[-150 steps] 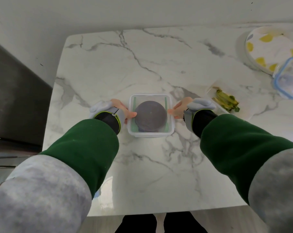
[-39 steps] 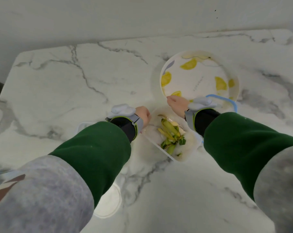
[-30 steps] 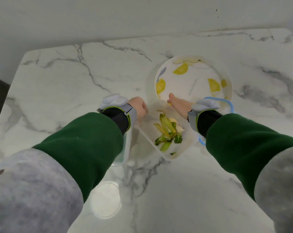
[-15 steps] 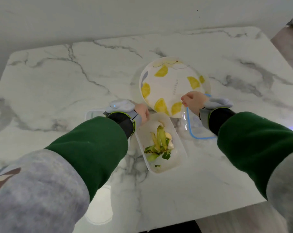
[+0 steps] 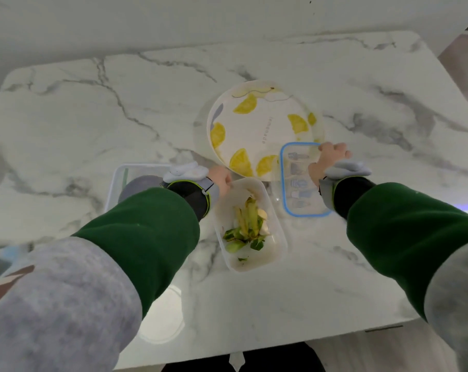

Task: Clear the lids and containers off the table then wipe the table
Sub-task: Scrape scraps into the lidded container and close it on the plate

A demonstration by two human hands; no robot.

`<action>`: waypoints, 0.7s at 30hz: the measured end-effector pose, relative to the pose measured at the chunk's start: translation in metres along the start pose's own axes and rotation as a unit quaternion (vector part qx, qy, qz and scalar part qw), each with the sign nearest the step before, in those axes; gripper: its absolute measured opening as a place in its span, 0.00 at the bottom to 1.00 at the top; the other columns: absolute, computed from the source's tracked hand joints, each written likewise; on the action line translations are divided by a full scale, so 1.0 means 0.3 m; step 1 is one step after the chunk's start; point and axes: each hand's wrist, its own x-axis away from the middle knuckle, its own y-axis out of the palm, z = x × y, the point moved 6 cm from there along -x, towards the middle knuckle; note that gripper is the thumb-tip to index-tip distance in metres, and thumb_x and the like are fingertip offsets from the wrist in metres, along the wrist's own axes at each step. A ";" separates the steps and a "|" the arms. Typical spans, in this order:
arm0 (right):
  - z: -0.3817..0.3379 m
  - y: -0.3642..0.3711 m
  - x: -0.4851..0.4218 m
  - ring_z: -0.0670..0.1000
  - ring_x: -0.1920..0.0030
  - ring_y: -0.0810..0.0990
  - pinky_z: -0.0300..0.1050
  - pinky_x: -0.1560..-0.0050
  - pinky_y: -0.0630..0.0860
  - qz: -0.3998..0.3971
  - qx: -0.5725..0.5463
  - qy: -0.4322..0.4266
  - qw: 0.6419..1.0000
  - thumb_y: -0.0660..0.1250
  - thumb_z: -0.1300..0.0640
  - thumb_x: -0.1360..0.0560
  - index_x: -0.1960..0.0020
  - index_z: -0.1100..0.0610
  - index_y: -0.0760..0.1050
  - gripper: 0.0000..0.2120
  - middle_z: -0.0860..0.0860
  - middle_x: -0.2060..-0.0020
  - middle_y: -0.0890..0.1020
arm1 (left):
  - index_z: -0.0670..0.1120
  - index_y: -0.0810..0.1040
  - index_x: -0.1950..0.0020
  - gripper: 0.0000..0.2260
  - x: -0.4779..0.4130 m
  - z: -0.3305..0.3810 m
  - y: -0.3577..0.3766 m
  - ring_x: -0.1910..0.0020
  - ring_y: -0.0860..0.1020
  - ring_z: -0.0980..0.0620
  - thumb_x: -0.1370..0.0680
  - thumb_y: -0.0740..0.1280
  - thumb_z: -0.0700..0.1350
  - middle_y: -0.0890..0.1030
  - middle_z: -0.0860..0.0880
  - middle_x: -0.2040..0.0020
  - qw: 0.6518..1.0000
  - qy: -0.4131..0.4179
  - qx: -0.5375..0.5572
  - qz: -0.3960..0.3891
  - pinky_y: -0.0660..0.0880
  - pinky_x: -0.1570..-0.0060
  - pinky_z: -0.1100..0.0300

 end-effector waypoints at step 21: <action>0.099 0.055 -0.108 0.62 0.35 0.70 0.49 0.41 0.68 0.003 -0.098 -0.012 0.995 0.61 0.57 0.22 0.33 0.65 0.66 0.20 0.63 0.35 0.71 | 0.41 0.75 0.36 0.14 0.049 0.023 0.005 0.37 0.75 0.43 0.19 0.57 0.39 0.77 0.42 0.37 0.958 -0.075 0.171 0.216 0.70 0.38 0.56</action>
